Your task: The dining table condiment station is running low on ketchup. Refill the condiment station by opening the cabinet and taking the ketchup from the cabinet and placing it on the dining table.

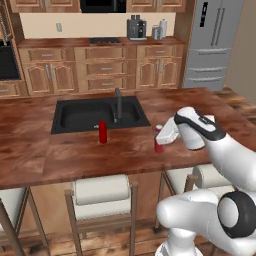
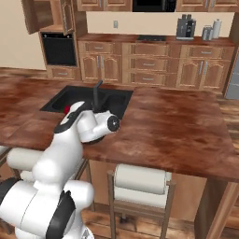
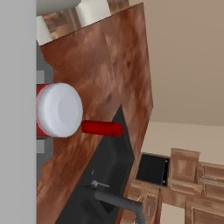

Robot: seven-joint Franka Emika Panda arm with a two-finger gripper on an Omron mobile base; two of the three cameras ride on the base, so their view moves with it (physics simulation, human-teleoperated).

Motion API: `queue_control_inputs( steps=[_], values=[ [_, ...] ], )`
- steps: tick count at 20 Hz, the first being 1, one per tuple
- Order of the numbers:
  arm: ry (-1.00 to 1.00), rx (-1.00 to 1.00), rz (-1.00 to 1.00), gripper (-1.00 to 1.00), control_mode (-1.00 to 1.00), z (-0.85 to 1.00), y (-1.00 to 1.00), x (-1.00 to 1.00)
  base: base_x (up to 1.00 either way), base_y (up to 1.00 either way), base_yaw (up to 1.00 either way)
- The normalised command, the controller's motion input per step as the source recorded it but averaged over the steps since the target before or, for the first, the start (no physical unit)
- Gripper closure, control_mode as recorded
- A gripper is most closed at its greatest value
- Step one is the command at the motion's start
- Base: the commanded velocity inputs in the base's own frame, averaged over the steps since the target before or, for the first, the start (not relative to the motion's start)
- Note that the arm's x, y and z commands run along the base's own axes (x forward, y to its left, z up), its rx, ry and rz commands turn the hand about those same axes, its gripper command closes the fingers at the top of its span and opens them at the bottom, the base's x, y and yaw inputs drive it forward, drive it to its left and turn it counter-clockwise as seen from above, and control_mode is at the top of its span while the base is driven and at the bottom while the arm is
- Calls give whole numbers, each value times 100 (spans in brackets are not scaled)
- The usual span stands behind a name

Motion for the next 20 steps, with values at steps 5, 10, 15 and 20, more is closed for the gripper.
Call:
queue_control_inputs(
  steps=[5, 10, 15, 20],
  values=[
    [4, 0, 5, 100, -100, -32, 0, 33, 0, 0, 0],
    [0, 0, 5, 100, -100, -34, 0, 23, 0, 0, 0],
    [0, 0, 4, 100, -100, -35, 0, 13, 0, 0, 0],
    [0, 0, 3, 100, -100, -34, 0, 20, 0, 0, 0]
  ],
)
